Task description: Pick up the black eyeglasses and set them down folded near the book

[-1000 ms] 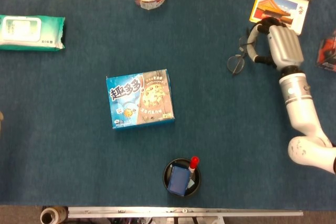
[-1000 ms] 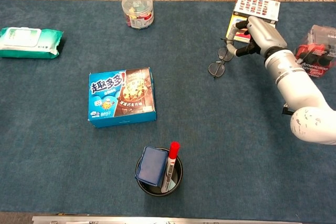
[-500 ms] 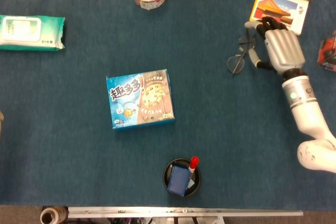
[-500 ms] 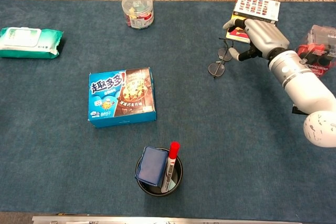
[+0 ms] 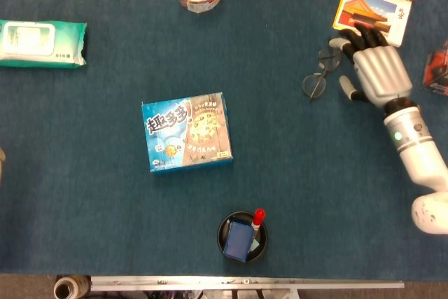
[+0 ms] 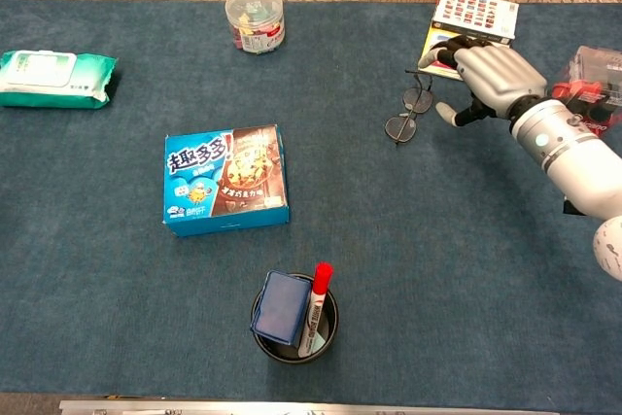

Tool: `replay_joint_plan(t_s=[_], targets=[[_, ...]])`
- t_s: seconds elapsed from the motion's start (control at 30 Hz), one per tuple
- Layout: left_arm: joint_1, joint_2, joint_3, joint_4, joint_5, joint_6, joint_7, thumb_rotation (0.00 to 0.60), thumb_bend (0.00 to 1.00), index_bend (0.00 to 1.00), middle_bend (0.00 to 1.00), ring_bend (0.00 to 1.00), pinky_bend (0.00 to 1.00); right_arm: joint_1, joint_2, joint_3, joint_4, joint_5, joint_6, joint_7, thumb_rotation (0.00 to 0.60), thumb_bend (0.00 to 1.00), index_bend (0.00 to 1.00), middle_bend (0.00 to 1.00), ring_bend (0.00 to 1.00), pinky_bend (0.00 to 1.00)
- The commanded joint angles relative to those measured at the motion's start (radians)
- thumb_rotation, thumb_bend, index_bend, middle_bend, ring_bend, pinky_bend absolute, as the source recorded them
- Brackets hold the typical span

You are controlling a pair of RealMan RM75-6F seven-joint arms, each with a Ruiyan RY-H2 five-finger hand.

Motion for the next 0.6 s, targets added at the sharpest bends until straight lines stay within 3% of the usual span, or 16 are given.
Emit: replay_joint_plan(t_s=[0.03,0.6], targets=[[0.0,0.0,0.0,0.0,0.0,0.0,0.0,0.6,0.48,0.52,0.45,0.37,0.46,-0.003,0.023,-0.023,-0.023,-0.019,0.012,-0.05,0.6,0.37,0.23,0.13,0.01,0.07],[0.0,0.001,0.002,-0.003,0.001,-0.001,0.004,0.6,0.48,0.52,0.45,0.37,0.46,-0.025,0.055,-0.07,-0.04,-0.04,0.017,-0.122,0.6,0.39,0.24,0.1,0.0,0.05]])
